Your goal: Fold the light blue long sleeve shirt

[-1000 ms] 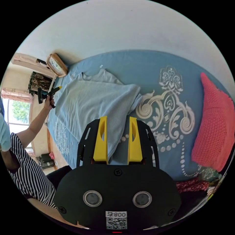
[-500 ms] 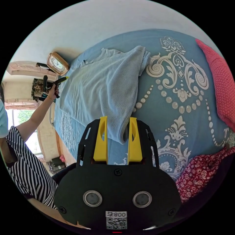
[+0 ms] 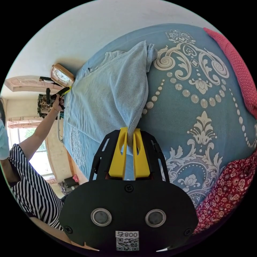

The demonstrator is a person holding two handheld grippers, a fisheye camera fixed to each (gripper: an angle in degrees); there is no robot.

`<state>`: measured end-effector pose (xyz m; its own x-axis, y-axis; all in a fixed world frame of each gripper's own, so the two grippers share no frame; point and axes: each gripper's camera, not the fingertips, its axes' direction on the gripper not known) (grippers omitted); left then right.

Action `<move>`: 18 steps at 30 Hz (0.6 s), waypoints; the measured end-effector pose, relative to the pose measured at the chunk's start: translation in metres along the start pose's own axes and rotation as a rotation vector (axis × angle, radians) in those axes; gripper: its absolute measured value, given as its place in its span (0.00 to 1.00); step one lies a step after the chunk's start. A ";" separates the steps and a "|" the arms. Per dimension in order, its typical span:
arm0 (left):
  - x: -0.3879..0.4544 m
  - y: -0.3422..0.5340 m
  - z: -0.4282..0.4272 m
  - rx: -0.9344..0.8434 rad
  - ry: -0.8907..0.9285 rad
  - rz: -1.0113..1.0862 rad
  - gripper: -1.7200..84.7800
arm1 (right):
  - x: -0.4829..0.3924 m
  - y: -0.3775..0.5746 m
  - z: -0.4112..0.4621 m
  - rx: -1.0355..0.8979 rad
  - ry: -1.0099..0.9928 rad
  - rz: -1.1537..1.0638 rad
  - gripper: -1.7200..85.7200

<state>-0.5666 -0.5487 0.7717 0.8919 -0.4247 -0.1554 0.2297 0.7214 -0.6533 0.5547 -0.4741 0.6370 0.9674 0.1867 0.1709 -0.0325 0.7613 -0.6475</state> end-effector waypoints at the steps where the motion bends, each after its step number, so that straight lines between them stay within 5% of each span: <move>1: 0.003 0.009 0.000 0.022 0.045 0.003 0.13 | 0.006 0.002 0.000 0.001 -0.007 -0.001 0.02; 6: 0.028 0.065 -0.002 0.077 0.139 0.067 0.13 | 0.033 0.010 0.006 0.013 -0.064 0.012 0.05; 10: 0.063 0.110 0.050 -0.171 0.092 0.162 0.08 | 0.057 0.015 0.015 0.009 -0.107 0.050 0.06; 13: 0.075 0.123 0.051 -0.097 0.128 0.111 0.08 | 0.063 0.024 0.006 0.045 -0.077 0.030 0.06; 18: 0.139 0.160 0.046 -0.042 0.241 0.314 0.11 | 0.079 0.053 0.003 0.081 -0.028 0.072 0.10</move>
<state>-0.3884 -0.4672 0.6792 0.7978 -0.3069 -0.5190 -0.0606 0.8156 -0.5754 0.6284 -0.4174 0.6187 0.9544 0.2592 0.1479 -0.1228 0.7929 -0.5969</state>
